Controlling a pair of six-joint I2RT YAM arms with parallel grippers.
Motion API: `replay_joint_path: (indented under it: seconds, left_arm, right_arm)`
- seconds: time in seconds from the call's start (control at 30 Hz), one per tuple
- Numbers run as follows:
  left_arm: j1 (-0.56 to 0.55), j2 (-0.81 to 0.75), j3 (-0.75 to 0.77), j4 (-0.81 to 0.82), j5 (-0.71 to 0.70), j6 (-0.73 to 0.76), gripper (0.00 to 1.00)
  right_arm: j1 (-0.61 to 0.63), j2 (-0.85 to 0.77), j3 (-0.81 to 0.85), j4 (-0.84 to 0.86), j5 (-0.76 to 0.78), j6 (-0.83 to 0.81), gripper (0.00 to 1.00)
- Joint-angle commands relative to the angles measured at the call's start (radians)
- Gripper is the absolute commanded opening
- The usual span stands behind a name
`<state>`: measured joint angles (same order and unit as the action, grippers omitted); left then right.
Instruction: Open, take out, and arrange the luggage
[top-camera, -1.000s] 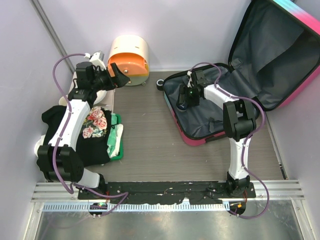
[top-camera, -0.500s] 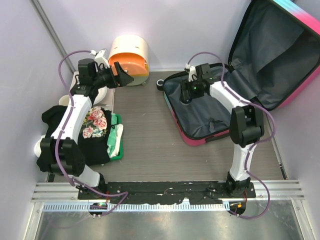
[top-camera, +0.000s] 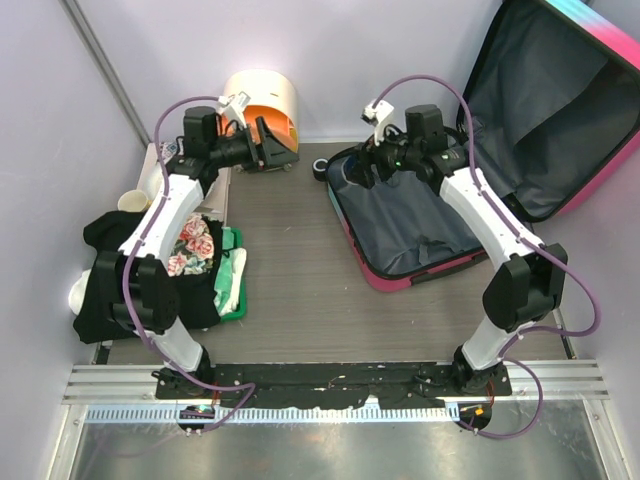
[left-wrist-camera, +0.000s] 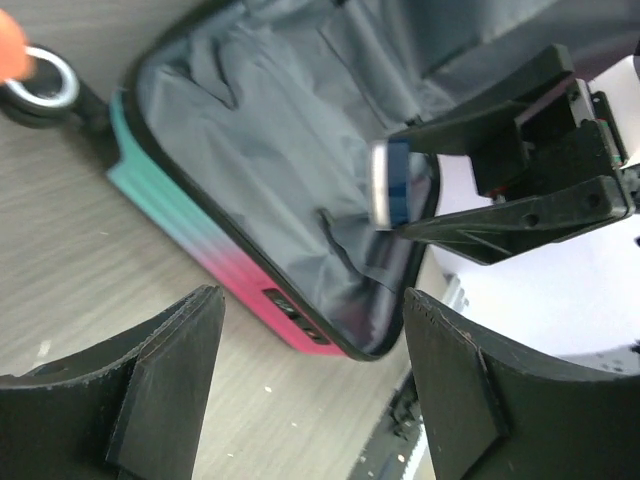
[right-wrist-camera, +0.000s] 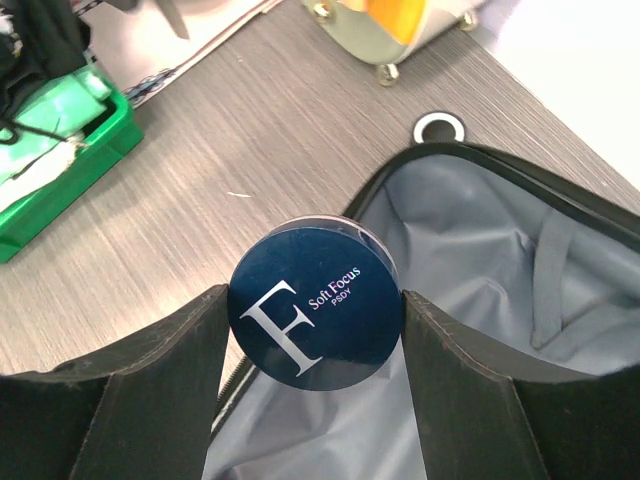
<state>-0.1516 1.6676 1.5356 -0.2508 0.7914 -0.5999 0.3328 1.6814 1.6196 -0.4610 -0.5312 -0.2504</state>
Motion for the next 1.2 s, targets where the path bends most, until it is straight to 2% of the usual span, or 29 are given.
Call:
replay_joint_path:
  seconds: [0.0,0.53,0.87,1.07,1.17]
  left_arm:
    - [-0.043,0.009,0.038,0.024,0.112,-0.066,0.76]
    - [-0.158,0.021,0.014,-0.028,0.059,-0.052,0.75]
    - [-0.175,0.021,0.009,-0.054,0.028,-0.041,0.60]
    - [-0.186,0.023,0.008,-0.042,0.035,-0.044,0.57]
    - [-0.190,0.026,0.006,-0.033,0.042,-0.050,0.52]
  right_arm:
    - [0.061,-0.063,-0.009,0.045,-0.030,-0.093,0.44]
    - [0.175,-0.097,-0.003,0.045,0.022,-0.170,0.41]
    - [0.198,-0.114,-0.003,0.045,0.033,-0.178,0.41]
    - [0.207,-0.114,-0.004,0.039,0.043,-0.193,0.41]
    - [0.215,-0.114,-0.004,0.039,0.046,-0.197,0.40]
